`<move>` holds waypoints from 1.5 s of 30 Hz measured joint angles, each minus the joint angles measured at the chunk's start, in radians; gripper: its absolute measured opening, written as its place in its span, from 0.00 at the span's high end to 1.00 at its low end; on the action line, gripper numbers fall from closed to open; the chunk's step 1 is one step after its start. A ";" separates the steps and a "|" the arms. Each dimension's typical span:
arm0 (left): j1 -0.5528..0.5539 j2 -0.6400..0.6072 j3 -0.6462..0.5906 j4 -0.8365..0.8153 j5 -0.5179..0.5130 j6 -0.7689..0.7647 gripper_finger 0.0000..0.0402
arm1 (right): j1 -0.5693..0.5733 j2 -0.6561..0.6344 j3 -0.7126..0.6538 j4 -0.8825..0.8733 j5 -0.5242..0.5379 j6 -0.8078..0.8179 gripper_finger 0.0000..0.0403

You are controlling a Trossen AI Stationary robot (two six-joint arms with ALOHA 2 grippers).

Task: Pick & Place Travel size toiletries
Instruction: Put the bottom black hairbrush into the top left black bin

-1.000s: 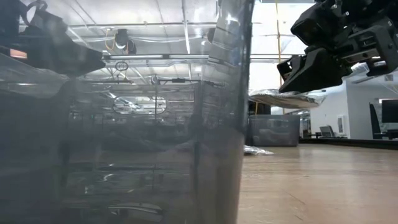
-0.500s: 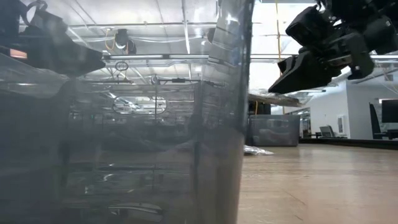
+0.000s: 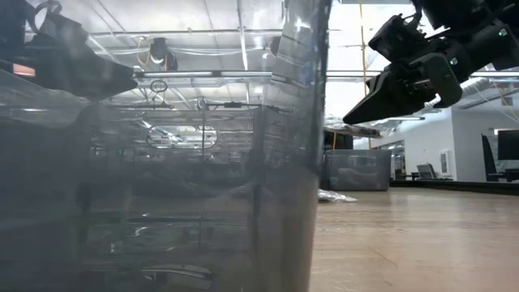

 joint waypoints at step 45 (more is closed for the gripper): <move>0.000 0.000 0.000 0.000 0.000 0.000 0.23 | -0.587 0.000 0.001 0.271 -0.286 -0.096 1.00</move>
